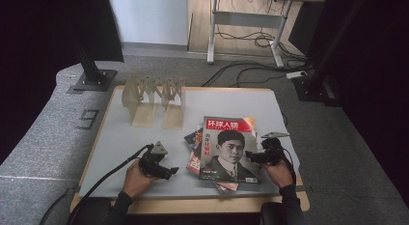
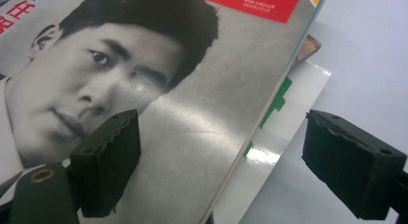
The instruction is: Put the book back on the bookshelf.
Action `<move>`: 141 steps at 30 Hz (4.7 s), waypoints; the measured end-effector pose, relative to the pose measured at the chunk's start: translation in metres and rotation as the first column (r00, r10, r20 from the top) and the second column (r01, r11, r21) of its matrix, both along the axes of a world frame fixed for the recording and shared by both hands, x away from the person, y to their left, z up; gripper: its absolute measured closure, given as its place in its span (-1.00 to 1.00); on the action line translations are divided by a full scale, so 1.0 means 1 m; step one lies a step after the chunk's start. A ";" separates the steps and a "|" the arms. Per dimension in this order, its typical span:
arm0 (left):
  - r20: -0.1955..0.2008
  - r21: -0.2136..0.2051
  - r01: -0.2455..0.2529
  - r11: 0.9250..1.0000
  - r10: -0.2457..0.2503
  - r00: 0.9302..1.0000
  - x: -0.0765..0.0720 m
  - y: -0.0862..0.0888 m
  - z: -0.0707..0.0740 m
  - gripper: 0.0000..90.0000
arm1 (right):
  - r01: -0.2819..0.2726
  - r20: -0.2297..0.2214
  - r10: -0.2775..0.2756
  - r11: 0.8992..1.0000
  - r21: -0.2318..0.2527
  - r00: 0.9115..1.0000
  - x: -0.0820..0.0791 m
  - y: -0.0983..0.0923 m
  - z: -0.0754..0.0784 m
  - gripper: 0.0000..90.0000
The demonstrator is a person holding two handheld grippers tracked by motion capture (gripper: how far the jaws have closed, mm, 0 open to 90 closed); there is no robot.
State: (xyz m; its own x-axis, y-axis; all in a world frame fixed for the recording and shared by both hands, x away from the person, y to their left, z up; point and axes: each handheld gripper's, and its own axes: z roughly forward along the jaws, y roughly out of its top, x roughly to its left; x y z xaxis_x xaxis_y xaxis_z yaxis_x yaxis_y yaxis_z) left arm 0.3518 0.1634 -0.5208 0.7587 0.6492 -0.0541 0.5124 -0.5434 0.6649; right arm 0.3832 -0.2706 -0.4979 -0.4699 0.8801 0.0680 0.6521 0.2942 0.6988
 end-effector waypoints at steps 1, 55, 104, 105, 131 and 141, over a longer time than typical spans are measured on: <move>0.002 0.002 -0.009 1.000 0.009 1.000 0.001 0.002 -0.002 -0.69 | -0.002 -0.001 0.002 1.000 0.001 1.000 0.001 0.000 0.000 -0.71; 0.038 0.038 -0.062 0.997 0.060 0.997 0.004 0.003 -0.012 -1.00 | -0.028 -0.104 0.047 0.985 0.172 0.994 0.115 -0.012 -0.007 -0.97; 0.042 0.042 -0.053 0.998 0.051 0.998 0.004 0.003 -0.011 -0.99 | -0.100 0.064 0.093 0.987 0.126 0.994 0.095 -0.005 0.036 0.92; 0.043 0.042 -0.050 0.998 0.048 0.998 0.004 0.003 -0.011 -0.98 | -0.104 0.071 0.096 0.987 0.125 0.993 0.092 -0.004 0.039 0.92; 0.071 0.012 0.062 0.998 -0.063 0.996 0.001 -0.015 0.014 -0.81 | -0.155 0.149 0.137 0.981 0.120 0.979 0.068 0.002 0.076 0.92; 0.081 0.015 0.116 0.993 -0.117 0.990 0.014 -0.033 0.029 -0.77 | -0.175 0.177 0.153 0.978 0.118 0.972 0.060 0.005 0.090 0.92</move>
